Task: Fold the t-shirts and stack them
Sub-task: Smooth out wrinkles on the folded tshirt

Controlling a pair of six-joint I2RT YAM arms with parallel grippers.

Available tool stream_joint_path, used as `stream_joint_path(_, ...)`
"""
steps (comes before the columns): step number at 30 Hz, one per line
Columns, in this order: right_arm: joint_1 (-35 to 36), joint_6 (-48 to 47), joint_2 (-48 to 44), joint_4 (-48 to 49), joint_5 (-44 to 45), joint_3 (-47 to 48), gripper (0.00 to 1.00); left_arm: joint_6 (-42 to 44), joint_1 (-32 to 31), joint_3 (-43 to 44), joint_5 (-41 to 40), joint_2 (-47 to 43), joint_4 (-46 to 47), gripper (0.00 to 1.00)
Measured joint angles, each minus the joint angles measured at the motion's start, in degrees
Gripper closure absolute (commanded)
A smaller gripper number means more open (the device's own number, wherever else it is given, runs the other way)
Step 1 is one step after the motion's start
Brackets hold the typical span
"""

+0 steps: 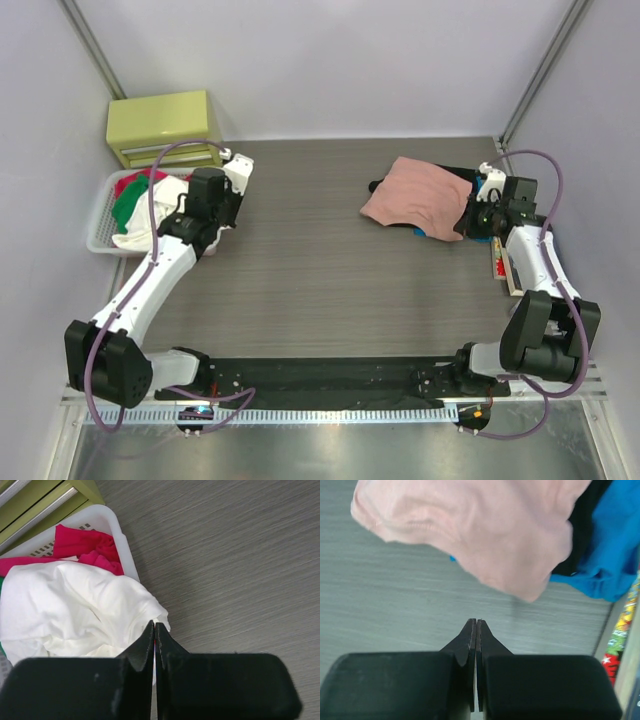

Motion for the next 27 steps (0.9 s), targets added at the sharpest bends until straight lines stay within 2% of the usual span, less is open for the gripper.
stream_joint_path(5,1.0,-1.2,0.0,-1.6,-0.5,-0.2,0.99,-0.7,-0.4,5.5,4.4,4.9,-3.1,1.0)
stream_joint_path(11,1.0,-2.3,-0.9,-1.8,1.0,0.8,0.99,-3.8,-1.2,25.6,26.9,23.5,-13.2,1.0)
stream_joint_path(13,1.0,-2.4,-1.9,-2.0,1.7,0.8,0.99,-4.3,-3.0,31.5,29.9,29.2,-15.1,0.99)
stream_joint_path(14,1.0,-2.5,-2.5,-2.0,2.0,0.8,0.99,-4.3,-4.0,32.4,29.6,30.5,-15.1,0.96)
stream_joint_path(17,1.0,-2.7,-4.3,-2.0,2.8,0.8,0.99,-5.9,-8.0,32.0,25.9,31.5,-16.2,0.67)
stream_joint_path(19,1.1,-2.8,-5.0,-2.0,3.4,0.8,0.79,-7.4,-10.2,32.0,22.5,31.3,-16.2,0.44)
stream_joint_path(21,1.3,-2.6,-5.0,-1.9,3.8,0.8,0.59,-8.1,-10.8,31.7,18.1,30.6,-15.4,0.38)
stream_joint_path(24,2.6,-2.4,-4.4,-2.1,4.6,0.8,0.52,-8.6,-10.0,29.3,13.2,28.5,-13.3,0.35)
stream_joint_path(27,4.9,-2.2,-2.3,-2.3,5.5,1.6,0.48,-8.6,-9.2,27.6,10.3,26.9,-12.9,0.34)
